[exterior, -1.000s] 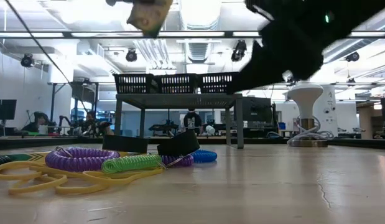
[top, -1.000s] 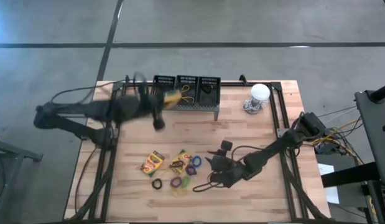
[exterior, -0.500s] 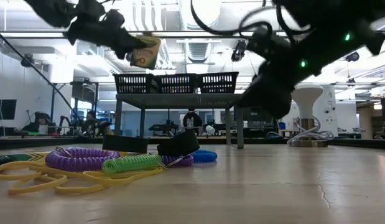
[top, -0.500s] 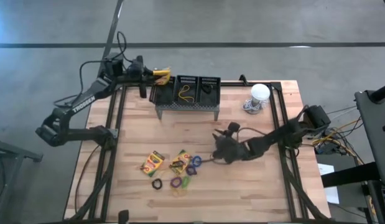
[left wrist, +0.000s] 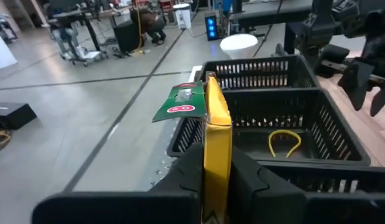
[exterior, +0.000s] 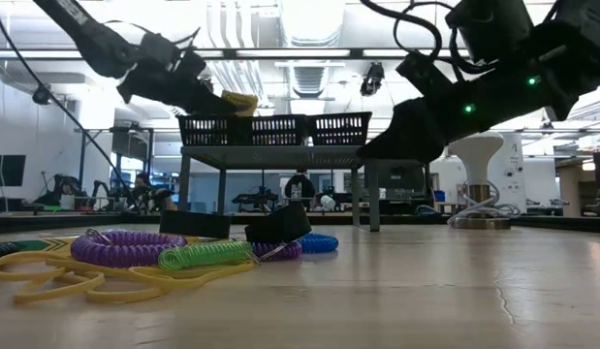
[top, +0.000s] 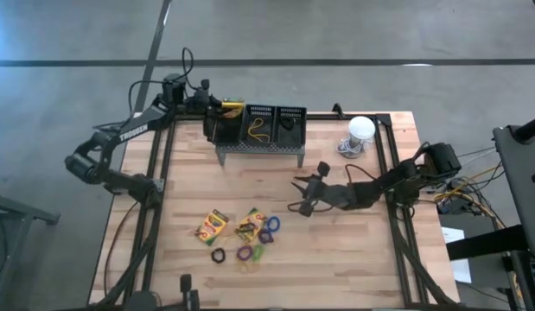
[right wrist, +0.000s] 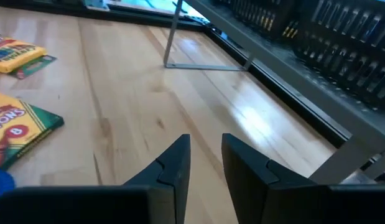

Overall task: Pick & Place Office Desk Supplies
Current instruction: Put the yellow crayon box into the left black bin on the shelf

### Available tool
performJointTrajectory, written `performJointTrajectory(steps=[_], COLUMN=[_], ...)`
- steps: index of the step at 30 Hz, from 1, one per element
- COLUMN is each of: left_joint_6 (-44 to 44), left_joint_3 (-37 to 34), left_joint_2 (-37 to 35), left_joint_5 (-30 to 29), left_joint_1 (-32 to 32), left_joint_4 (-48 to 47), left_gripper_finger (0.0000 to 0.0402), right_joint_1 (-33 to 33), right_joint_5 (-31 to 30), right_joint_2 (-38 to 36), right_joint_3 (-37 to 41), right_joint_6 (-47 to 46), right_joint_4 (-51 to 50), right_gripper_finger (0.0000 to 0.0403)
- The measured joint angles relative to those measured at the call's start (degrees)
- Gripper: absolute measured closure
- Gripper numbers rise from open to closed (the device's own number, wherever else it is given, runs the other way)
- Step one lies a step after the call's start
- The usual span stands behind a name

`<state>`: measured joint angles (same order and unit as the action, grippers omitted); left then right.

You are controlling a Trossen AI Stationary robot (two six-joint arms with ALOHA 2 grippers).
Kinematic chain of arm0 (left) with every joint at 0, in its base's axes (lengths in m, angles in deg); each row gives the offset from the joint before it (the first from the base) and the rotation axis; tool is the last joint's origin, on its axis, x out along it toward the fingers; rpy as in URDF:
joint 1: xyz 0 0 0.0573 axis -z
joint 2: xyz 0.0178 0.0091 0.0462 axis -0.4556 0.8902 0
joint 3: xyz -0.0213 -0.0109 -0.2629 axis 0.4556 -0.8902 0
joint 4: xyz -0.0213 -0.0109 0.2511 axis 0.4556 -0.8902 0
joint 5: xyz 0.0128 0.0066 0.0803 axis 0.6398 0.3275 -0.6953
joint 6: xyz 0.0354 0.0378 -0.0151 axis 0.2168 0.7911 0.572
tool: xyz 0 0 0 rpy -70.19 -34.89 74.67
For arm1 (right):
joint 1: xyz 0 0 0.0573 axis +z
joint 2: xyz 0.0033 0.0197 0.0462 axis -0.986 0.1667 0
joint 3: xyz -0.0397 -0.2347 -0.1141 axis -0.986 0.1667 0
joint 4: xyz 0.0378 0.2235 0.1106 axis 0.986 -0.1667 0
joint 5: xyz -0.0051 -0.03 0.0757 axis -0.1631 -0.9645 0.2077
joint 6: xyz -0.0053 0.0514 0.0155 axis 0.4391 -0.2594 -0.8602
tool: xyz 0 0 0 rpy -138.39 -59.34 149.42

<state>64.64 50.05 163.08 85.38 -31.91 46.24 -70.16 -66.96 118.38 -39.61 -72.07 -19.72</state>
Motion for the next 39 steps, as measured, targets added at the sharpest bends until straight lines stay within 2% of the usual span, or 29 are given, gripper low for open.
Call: performJointTrajectory(steps=[4,8,17,21,33,39], left_joint_6=[0.2,0.2,0.2,0.1,6.4,6.0], left_joint_3=[1.3,1.7,1.6,1.6,1.6,1.5], left_joint_2=[2.6,3.6,2.7,1.7,1.4,1.4], left_joint_5=[0.1,-0.2,-6.3,-9.1,-9.2,-9.2], left_joint_1=[-0.2,-0.4,-0.7,-0.7,-0.5,-0.4], left_joint_4=[0.0,0.1,-0.4,-0.4,-0.9,-1.2], left_gripper_finger=[0.0356,0.0331,0.0282,0.0278,0.0277,0.0274], right_joint_1=[0.0,0.0,-0.2,-0.2,-0.2,-0.2], right_joint_5=[0.0,0.0,0.0,0.0,0.0,0.0], right_joint_2=[0.0,0.0,1.1,1.1,1.1,1.1], right_joint_3=[0.1,0.2,0.3,0.3,0.3,0.3], right_joint_6=[0.0,0.0,-0.7,-1.4,-2.1,-2.3], right_joint_4=[0.0,-0.3,-0.2,-0.2,-0.1,-0.1], right_gripper_finger=[0.0324,0.0328,0.0330,0.0330,0.0330,0.0330])
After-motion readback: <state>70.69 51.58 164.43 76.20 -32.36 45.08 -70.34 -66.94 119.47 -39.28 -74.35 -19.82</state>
